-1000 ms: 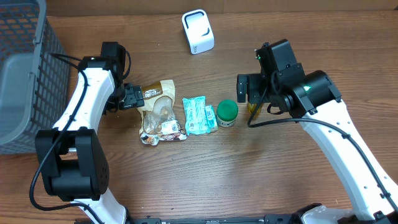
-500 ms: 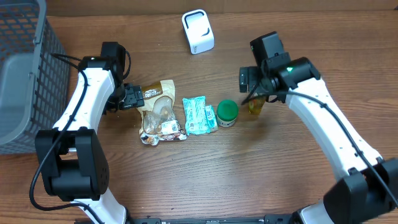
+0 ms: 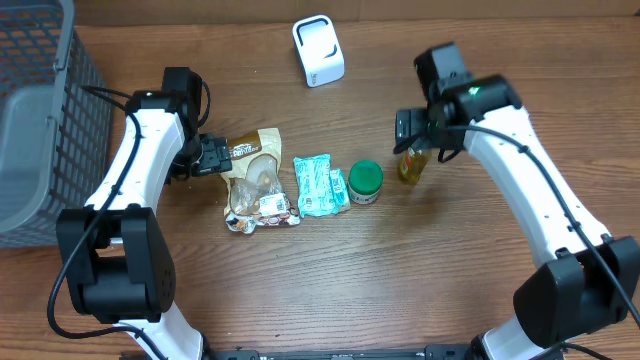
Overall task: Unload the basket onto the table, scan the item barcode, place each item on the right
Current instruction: 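Lower the right gripper around the yellow bottle's neck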
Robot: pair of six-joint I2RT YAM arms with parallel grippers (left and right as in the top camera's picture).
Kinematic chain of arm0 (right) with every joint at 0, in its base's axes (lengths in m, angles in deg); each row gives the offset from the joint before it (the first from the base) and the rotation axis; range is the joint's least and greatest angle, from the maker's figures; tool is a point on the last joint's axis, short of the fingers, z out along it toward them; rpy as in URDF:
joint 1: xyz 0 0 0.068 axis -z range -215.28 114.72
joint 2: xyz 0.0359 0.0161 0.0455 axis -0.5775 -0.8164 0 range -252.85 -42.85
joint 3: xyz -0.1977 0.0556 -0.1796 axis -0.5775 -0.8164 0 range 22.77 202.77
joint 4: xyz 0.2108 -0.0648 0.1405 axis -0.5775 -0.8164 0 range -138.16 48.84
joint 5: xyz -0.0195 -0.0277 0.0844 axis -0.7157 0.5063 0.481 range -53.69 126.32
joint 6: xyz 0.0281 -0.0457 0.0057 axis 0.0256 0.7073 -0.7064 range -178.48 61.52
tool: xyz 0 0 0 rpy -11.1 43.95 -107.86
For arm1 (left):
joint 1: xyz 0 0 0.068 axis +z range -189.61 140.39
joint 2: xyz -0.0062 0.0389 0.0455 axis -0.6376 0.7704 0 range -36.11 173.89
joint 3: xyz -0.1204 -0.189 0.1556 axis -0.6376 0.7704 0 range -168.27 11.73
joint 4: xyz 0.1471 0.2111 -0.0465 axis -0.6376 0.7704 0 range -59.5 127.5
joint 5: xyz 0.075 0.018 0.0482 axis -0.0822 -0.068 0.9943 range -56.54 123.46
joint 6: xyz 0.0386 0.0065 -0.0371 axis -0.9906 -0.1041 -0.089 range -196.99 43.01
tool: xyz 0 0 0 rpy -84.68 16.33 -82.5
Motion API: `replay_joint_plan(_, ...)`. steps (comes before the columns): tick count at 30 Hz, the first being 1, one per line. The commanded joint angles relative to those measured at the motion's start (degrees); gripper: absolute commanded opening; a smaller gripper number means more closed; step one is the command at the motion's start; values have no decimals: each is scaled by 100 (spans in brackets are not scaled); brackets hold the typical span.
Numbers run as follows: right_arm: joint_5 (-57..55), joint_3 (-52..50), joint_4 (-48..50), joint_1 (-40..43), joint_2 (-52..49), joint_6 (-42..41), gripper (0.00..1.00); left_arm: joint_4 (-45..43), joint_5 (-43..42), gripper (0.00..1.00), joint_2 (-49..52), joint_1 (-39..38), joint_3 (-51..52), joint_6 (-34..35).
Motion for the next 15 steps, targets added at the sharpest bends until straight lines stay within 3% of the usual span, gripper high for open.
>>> replay_joint_plan(1,247,1132,-411,-9,50,11,100,-2,57,100,39,15,-85,-107)
replay_joint_plan(15,249,1493,-1292,-9,-717,-7,100,-2,57,99,39,15,-85,-107)
